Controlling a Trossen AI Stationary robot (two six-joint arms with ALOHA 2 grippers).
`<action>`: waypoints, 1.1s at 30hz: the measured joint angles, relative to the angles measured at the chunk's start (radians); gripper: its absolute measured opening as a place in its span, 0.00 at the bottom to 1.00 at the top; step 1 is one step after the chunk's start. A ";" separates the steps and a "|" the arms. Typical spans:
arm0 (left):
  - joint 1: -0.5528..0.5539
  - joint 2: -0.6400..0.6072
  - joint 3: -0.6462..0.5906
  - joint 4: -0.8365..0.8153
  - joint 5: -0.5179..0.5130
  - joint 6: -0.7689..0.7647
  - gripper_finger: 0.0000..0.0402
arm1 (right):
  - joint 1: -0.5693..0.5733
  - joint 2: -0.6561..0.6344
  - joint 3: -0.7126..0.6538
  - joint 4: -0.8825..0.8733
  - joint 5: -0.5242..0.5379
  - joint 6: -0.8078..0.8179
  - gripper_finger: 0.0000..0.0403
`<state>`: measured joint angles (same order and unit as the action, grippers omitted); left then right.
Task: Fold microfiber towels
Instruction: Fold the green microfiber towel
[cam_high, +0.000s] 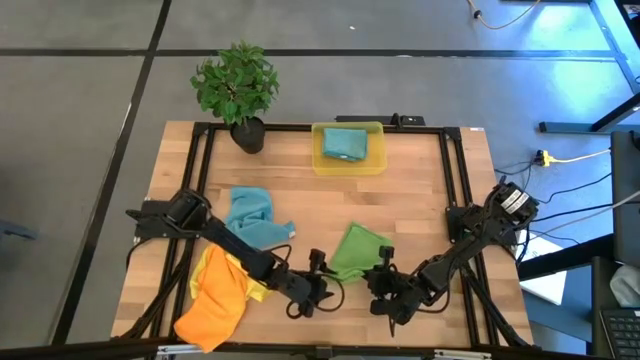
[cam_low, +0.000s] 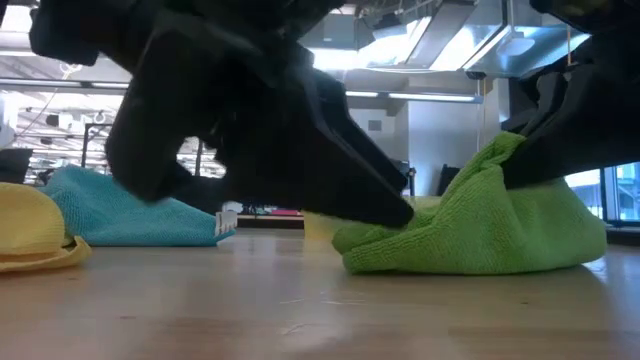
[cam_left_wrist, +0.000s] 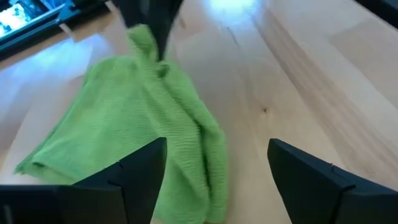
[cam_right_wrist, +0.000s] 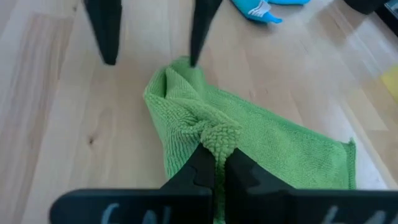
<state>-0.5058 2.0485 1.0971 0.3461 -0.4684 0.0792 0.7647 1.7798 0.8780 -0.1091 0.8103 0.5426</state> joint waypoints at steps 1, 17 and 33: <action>0.001 0.011 0.009 -0.005 0.000 0.001 0.68 | -0.001 0.000 0.000 0.000 0.002 0.003 0.01; 0.037 0.054 0.019 -0.085 -0.039 -0.024 0.66 | -0.001 -0.001 0.000 0.005 0.001 0.000 0.01; 0.020 0.053 0.017 -0.133 -0.103 0.012 0.02 | 0.019 -0.001 0.000 -0.021 -0.173 0.002 0.01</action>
<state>-0.4862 2.1017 1.1137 0.2131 -0.5717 0.0910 0.7837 1.7786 0.8780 -0.1299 0.6377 0.5446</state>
